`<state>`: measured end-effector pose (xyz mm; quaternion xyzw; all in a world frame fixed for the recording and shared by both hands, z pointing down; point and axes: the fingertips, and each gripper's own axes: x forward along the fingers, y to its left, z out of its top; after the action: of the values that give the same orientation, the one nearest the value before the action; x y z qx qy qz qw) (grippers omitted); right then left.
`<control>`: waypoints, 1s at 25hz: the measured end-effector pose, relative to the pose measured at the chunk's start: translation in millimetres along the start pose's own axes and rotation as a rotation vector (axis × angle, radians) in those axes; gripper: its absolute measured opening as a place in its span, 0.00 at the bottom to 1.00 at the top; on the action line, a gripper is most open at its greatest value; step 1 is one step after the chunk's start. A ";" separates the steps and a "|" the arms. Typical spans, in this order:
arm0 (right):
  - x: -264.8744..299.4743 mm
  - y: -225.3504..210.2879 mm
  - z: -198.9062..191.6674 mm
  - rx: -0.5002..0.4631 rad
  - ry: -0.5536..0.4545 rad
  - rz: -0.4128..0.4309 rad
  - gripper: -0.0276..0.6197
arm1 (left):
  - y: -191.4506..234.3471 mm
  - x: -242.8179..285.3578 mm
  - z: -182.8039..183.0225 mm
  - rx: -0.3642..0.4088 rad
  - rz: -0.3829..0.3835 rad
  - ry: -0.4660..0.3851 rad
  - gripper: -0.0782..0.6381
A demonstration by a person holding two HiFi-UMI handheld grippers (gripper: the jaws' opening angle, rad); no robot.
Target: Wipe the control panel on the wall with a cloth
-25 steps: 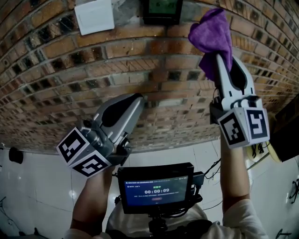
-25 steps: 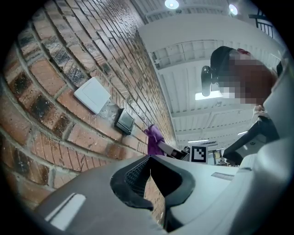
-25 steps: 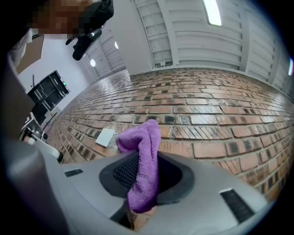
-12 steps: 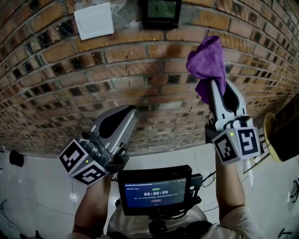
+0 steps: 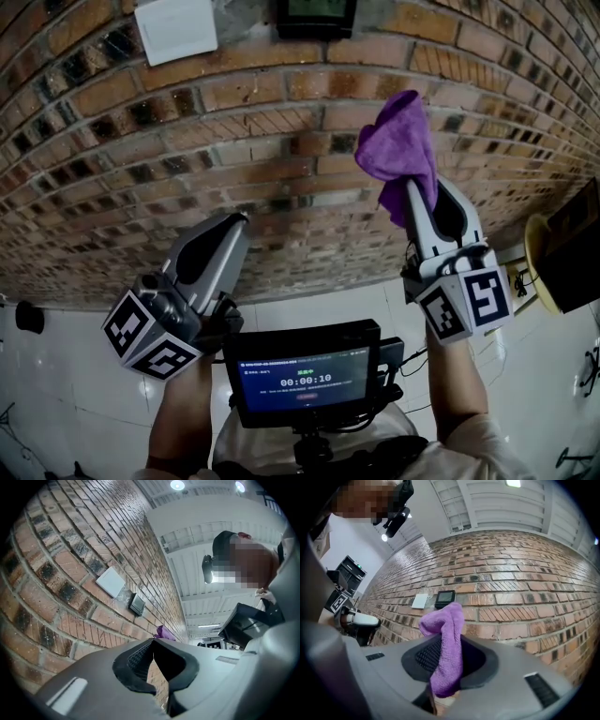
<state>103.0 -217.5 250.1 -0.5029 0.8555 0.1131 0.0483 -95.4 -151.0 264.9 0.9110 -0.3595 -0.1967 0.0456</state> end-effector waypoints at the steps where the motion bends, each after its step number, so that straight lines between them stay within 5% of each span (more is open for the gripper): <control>1: -1.7 1.0 -1.1 -0.004 0.004 0.003 0.21 | -0.4 -2.1 0.2 0.005 0.003 0.001 0.09; 25: -3.5 18.4 -22.2 -0.043 0.074 0.040 0.21 | -1.2 -15.2 -19.5 -0.017 0.015 0.040 0.09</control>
<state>89.4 -211.3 275.0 -0.4905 0.8640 0.1137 0.0036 -97.2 -141.0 287.5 0.9116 -0.3637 -0.1812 0.0622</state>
